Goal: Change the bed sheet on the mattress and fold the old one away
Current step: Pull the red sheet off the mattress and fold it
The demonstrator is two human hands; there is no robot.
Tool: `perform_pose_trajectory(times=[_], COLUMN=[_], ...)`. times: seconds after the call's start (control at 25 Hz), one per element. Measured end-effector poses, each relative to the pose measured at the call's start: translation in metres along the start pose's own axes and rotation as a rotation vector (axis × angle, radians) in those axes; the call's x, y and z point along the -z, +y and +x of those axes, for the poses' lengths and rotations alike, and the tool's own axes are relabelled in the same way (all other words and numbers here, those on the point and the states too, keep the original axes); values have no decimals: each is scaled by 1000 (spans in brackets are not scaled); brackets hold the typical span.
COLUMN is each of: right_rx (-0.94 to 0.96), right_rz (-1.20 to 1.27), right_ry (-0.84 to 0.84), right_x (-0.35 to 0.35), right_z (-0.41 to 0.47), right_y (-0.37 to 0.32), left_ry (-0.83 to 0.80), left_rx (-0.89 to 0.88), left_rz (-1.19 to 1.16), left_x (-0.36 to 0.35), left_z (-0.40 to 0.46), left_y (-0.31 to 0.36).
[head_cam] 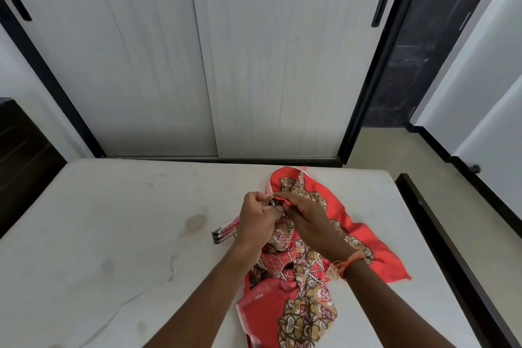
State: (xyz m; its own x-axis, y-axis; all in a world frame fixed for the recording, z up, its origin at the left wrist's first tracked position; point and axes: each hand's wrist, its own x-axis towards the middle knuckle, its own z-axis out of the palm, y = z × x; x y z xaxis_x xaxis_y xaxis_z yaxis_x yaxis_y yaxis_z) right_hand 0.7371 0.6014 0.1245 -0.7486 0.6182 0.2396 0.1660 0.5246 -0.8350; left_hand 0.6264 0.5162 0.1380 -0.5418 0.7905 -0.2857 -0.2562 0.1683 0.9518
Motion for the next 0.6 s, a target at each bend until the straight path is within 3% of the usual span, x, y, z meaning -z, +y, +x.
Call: perform_pose_trajectory(times=[0.16,0.32,0.44,0.6], right_rx=[43,183,104,50], right_rz=[-31,-209,-131,-75], right_ry=[-175,-113,-193,-309], right_x=[8,13,28,47], right_z=[-3,0,6,15], right_y=[-5,4,-1,-6], left_ry=[-59,-208,-388,-439], left_rx=[37,71,81,31], left_rz=[-17,143,306,349], left_x=[2,11,17,20], left_z=[-3,-1,4,10], left_y=[13,30,46,60])
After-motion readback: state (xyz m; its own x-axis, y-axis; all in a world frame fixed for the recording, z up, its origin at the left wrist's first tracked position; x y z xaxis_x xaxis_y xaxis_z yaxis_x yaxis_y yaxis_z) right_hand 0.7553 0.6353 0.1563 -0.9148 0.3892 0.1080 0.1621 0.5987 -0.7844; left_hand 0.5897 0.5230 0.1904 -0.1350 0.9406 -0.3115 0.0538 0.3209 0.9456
